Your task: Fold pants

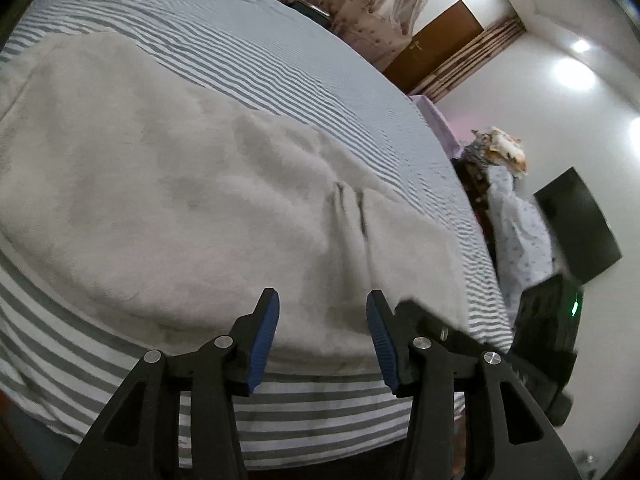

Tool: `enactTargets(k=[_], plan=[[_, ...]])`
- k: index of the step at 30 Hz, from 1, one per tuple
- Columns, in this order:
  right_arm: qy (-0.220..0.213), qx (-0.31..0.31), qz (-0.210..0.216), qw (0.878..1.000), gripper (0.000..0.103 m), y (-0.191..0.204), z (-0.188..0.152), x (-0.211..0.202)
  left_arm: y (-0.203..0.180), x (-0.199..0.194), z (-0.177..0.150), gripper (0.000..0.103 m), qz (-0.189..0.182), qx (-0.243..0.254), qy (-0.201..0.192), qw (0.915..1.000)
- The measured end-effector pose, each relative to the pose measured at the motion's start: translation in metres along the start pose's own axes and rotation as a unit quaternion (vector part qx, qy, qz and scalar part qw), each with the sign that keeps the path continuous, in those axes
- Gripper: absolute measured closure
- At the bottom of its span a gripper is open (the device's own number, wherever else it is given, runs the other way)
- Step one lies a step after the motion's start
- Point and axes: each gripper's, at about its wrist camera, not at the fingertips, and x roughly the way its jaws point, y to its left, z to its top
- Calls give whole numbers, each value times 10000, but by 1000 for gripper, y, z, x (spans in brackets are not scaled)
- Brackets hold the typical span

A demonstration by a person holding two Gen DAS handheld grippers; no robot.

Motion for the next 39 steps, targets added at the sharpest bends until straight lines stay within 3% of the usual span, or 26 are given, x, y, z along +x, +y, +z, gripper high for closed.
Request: enactTargets(k=[5, 11, 20, 25, 27, 28, 29, 30, 33, 39], plan=[[164, 476, 324, 9982, 46, -12, -15, 5, -13, 16, 3, 51, -366, -123, 383, 9985], [-96, 959, 505, 9941, 47, -42, -9, -1, -29, 52, 7, 51, -286, -165, 850, 9958], [-982, 2205, 435, 9694, 50, -135, -1, -58, -60, 83, 20, 49, -53, -114, 946, 9954], [-1018, 2823, 824, 9503, 78, -174, -7, -65, -71, 107, 23, 49, 448, -55, 1121, 9927], [-993, 2723, 735, 9542, 82, -174, -9, -64, -77, 110, 23, 58, 582, 31, 1008, 9932], [-990, 2677, 738, 9555, 82, -173, -9, -63, -82, 112, 22, 66, 697, 154, 999, 9924], [-992, 2704, 779, 9545, 83, -174, -8, -62, -86, 115, 21, 83, 780, 254, 1033, 9913], [-986, 2769, 829, 9522, 83, -176, -7, -62, -89, 116, 19, 86, 839, 331, 1060, 9903], [-957, 2771, 832, 9524, 85, -176, -7, -60, -96, 114, 15, 92, 1007, 500, 967, 9889], [-940, 2608, 739, 9580, 89, -172, -6, -65, -101, 99, 11, 93, 1034, 463, 773, 9905]])
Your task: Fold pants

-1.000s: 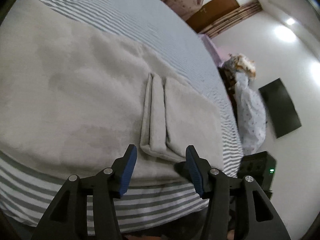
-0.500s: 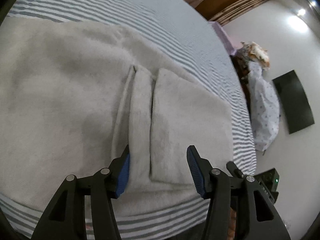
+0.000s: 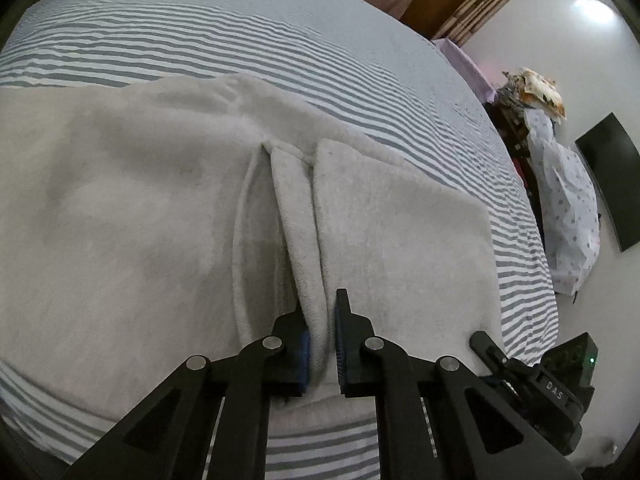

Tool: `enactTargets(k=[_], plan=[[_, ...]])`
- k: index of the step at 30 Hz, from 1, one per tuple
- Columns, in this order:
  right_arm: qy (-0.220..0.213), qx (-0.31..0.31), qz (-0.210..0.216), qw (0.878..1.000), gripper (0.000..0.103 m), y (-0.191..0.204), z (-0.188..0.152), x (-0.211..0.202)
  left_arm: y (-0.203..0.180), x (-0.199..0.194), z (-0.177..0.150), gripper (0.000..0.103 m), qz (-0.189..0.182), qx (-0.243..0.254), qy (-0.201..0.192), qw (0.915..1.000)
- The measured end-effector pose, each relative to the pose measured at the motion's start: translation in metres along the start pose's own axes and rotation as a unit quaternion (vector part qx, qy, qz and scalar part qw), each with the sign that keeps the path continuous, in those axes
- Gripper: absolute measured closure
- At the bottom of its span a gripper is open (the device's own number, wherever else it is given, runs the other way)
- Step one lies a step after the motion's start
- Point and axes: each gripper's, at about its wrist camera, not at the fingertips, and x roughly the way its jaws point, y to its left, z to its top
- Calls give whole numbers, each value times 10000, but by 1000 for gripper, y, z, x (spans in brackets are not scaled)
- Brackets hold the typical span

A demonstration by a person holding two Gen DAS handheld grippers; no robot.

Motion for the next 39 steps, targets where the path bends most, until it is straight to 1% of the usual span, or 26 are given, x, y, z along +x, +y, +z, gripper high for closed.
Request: enactTargets(k=[4, 9, 11, 13, 15, 17, 19, 21, 23, 26, 28, 30, 33, 36, 37, 39], plan=[[-14, -365, -130, 9992, 89, 14, -1, -5, 3, -12, -5, 93, -7, -41, -158, 9999], [72, -602, -79, 9981, 89, 31, -5, -3, 12, -27, 0, 93, 27, -25, -309, 9995], [148, -668, -126, 9976, 89, 34, -8, 2, 16, -27, 4, 93, 74, -30, -317, 9995], [230, -727, -274, 9967, 89, 34, -13, 10, 20, -22, 4, 93, 135, 31, -233, 9996], [281, -746, -493, 9956, 87, 31, -18, 16, 27, -10, -3, 93, 219, 18, -93, 9997], [276, -805, -689, 9940, 85, 30, -19, 16, 28, -2, -8, 92, 259, 20, -70, 9996], [286, -847, -788, 9929, 84, 30, -19, 14, 31, 3, -11, 92, 225, 46, -116, 9997], [349, -839, -832, 9924, 81, 31, -17, 10, 32, 4, -10, 90, 178, 33, -116, 9998], [365, -881, -911, 9913, 75, 33, -18, 4, 33, 4, -9, 88, 164, 77, -87, 9998], [457, -991, -949, 9895, 71, 36, -19, -11, 33, -3, -7, 86, 171, 130, -117, 9997], [571, -1061, -947, 9882, 71, 36, -21, -22, 33, -11, -7, 85, 247, 221, -229, 9992], [711, -1126, -898, 9870, 71, 39, -24, -34, 28, -23, -7, 85, 406, 438, -461, 9972], [761, -1441, -1000, 9816, 71, 49, -27, -52, 21, -38, -8, 85, 654, 666, -828, 9922], [554, -1806, -1092, 9759, 71, 67, -22, -61, 14, -51, -9, 85, 623, 780, -1163, 9882], [446, -1962, -1131, 9730, 71, 74, -18, -60, 10, -52, -9, 84, 519, 845, -1200, 9878], [295, -2202, -1302, 9663, 71, 86, -7, -52, 2, -49, -11, 84, 405, 992, -1152, 9875]])
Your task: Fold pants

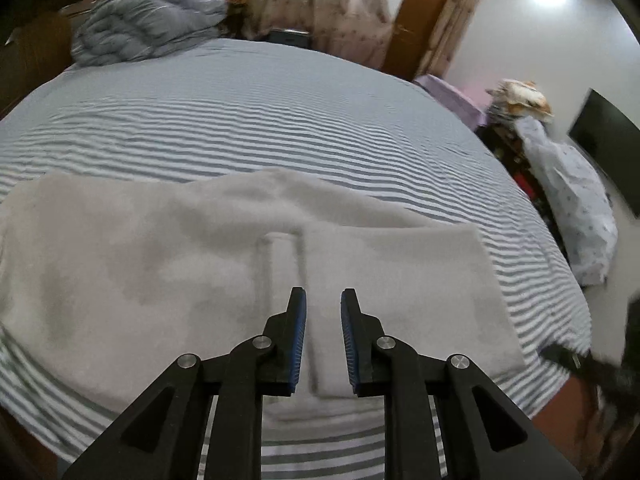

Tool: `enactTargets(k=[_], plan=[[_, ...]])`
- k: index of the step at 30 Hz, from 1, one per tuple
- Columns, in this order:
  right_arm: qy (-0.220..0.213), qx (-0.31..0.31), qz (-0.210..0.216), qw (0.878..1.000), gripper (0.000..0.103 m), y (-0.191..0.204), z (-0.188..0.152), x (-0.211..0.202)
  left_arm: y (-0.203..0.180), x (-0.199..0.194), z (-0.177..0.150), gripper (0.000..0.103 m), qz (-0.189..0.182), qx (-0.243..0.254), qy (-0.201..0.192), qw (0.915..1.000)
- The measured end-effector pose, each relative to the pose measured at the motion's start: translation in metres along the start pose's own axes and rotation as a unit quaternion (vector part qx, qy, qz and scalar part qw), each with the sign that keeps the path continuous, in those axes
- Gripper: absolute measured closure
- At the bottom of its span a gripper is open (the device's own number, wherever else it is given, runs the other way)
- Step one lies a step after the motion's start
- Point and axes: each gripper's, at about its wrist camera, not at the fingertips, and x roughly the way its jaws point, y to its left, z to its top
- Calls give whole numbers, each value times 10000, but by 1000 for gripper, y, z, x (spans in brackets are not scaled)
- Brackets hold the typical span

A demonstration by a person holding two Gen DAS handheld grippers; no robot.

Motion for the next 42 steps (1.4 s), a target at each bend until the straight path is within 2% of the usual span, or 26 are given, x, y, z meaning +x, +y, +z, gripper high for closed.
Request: enactTargets(k=[4, 6, 9, 12, 15, 17, 24, 29, 33, 36, 42], plan=[[-90, -436, -358, 9984, 76, 14, 36, 28, -16, 14, -6, 84, -136, 297, 113, 9994], [-30, -516, -443, 9977, 81, 15, 55, 48, -19, 25, -8, 84, -180, 266, 283, 9991], [65, -697, -706, 9950, 82, 16, 79, 76, -16, 41, -12, 84, -128, 206, 516, 9984], [169, -822, -992, 9915, 85, 19, 96, 102, -11, 55, -18, 84, -91, 142, 705, 9974], [337, -827, -1172, 9891, 89, 11, 105, 125, -7, 59, -21, 84, -183, 99, 670, 9975], [419, -713, -1137, 9901, 89, 6, 108, 133, -7, 62, -20, 84, -186, 117, 690, 9974], [573, -903, -1158, 9875, 90, 12, 83, 115, -11, 64, -23, 84, -99, 414, 659, 9969], [580, -1153, -1294, 9832, 88, 17, 43, 83, -15, 64, -26, 84, -98, 394, 639, 9971], [646, -1132, -1328, 9825, 88, 13, 13, 61, -11, 66, -25, 84, -157, 346, 649, 9972], [535, -1127, -1396, 9823, 88, 8, -7, 44, -6, 65, -26, 84, -205, 315, 625, 9973], [533, -1292, -1623, 9768, 87, 11, -22, 56, 0, 63, -28, 84, -234, 299, 582, 9976]])
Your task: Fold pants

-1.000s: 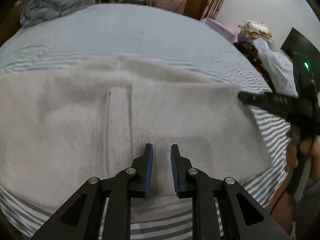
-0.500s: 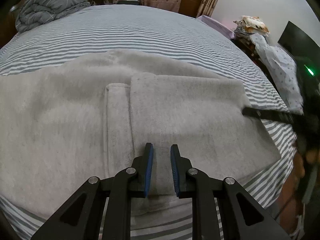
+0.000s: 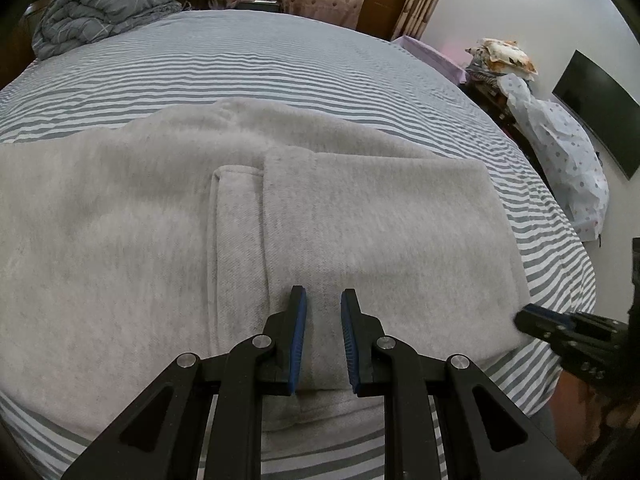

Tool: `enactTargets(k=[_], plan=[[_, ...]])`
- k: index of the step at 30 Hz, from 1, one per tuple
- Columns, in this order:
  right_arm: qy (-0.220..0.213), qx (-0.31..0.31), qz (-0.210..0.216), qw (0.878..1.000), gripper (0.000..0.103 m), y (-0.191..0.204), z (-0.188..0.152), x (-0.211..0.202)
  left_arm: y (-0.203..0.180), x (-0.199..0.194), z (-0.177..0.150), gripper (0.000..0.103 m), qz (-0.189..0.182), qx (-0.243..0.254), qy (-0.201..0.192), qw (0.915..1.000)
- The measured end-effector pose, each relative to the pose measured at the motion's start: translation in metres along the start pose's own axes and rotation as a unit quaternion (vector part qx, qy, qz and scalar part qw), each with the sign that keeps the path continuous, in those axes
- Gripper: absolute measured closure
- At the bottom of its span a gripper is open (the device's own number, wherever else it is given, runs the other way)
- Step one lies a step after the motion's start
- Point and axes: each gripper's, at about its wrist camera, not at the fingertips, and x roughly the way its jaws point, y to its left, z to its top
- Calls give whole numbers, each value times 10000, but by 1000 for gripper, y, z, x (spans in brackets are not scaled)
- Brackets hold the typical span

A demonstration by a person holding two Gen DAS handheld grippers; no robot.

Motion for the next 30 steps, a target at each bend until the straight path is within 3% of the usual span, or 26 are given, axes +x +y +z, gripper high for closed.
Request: enactTargets(k=[10, 11, 12, 14, 18, 24, 30], plan=[[36, 143, -25, 9999, 87, -1, 10, 10, 19, -18, 4, 81, -266, -382, 236, 9986], [29, 161, -21, 9999, 87, -1, 10, 10, 22, -25, 3, 78, -256, -420, 229, 9985], [27, 175, -24, 9998, 87, -2, 11, 10, 26, -31, 1, 66, -203, -441, 215, 9986], [28, 157, -69, 9999, 87, -1, 12, 11, 36, -47, -3, 53, -113, -490, 128, 9987], [8, 170, -134, 9998, 86, 2, 12, 10, 71, -82, -14, 51, 11, -773, -62, 9970], [15, 251, -128, 9996, 84, 4, 11, 10, 139, -128, -36, 47, 188, -1548, -325, 9872], [18, 170, -82, 9998, 60, 14, 13, 9, 211, -156, -65, 47, 277, -2614, -545, 9633]])
